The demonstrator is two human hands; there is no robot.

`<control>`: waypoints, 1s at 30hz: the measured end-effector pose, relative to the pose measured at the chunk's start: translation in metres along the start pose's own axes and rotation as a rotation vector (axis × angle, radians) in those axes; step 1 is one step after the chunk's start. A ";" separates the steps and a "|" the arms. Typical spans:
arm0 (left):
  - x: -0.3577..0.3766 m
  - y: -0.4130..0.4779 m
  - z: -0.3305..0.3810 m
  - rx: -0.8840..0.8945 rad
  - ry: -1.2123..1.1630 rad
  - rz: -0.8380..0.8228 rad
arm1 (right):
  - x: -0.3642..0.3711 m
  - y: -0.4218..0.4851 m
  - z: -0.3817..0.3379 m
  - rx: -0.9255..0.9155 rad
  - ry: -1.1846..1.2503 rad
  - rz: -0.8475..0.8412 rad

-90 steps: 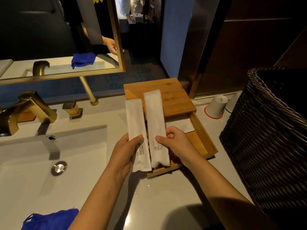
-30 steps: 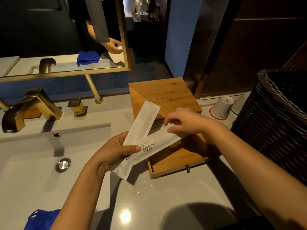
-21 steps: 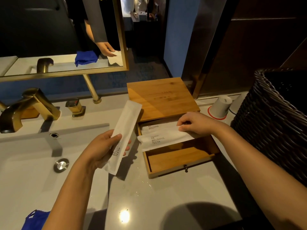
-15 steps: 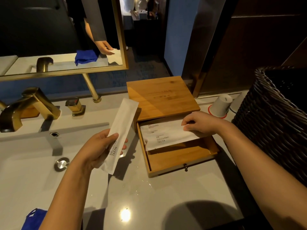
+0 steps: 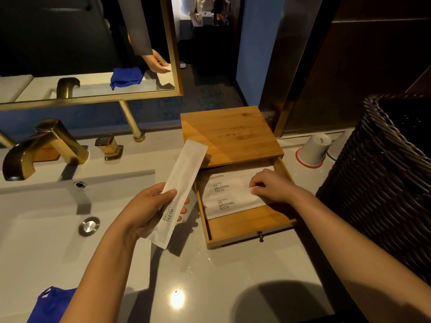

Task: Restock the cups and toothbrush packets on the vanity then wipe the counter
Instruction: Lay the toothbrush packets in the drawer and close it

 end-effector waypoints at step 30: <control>0.073 0.048 0.074 0.297 0.987 -0.058 | -0.044 -0.026 -0.058 -0.150 0.131 0.087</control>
Point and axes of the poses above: each hand's wrist, its own y-axis towards the middle knuckle, its own x-axis out of the palm, z = x × y, the point moved 10 cm from there along y, towards the middle knuckle, and after that the axes turned 3 degrees about -y, right-handed, at the moved point
